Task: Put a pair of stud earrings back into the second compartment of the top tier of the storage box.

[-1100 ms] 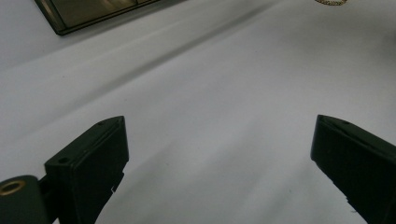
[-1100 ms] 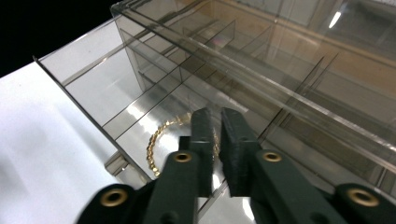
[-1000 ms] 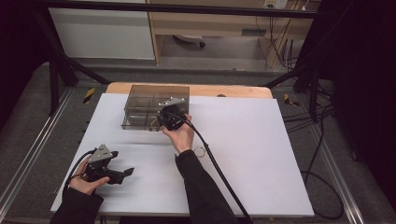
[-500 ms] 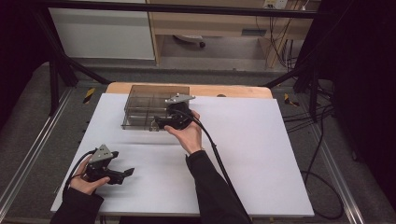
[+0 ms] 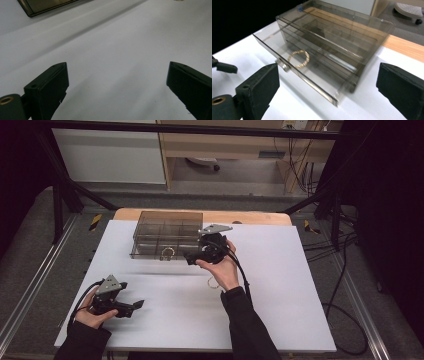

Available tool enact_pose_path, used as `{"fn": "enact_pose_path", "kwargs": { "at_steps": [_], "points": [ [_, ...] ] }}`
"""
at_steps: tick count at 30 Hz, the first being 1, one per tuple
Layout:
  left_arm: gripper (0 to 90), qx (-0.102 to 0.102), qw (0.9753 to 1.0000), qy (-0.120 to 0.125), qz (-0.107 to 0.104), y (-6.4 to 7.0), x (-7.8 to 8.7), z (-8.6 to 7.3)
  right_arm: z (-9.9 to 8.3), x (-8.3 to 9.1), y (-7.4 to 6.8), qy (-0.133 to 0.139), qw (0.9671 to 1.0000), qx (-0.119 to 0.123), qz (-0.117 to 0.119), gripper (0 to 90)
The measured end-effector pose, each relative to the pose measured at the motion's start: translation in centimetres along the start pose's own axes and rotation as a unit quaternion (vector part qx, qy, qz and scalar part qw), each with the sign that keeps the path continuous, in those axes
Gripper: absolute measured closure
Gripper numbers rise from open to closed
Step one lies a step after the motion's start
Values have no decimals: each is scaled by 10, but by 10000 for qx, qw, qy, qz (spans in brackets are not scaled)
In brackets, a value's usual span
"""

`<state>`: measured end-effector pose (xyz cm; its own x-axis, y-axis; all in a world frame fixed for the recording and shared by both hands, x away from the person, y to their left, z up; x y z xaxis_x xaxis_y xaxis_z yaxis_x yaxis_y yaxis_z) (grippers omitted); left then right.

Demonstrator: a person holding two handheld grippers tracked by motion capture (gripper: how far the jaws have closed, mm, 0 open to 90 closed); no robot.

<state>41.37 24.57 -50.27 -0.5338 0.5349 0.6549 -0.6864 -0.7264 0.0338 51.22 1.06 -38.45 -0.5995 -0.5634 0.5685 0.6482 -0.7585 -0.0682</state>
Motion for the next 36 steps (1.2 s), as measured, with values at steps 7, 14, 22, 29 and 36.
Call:
{"fn": "enact_pose_path", "kwargs": {
  "at_steps": [7, 14, 22, 29, 36],
  "points": [
    [39, 5, 10000, 20, -7, 0, 0, 0, -19, 14, 13, -103, 9999, -34, -99, 34],
    [38, 4, 10000, 27, -4, 0, 1, 1, -38, 22, 25, -215, 9995, -94, -198, 35],
    [39, -4, 10000, 22, -6, 0, 0, 1, -62, 28, 38, -327, 9989, -213, -247, 39],
    [39, -9, 10000, 9, -6, 0, 0, 0, -81, 30, 49, -456, 9979, -311, -332, 47],
    [39, -10, 10000, 4, -4, 0, 0, 0, -96, 28, 54, -537, 9974, -381, -303, 55]
  ]
}}
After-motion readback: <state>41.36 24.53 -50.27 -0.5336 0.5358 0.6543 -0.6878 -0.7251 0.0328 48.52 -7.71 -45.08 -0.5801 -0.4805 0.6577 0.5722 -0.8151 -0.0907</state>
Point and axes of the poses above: each handheld gripper's, and its own axes: x roughly backward along the jaws, z roughly out of its top, y roughly to its right, the point moved 9 cm from there along -x, roughly forward along the jaws, and after that the axes turned 3 degrees about -y, right-handed, at the moved point
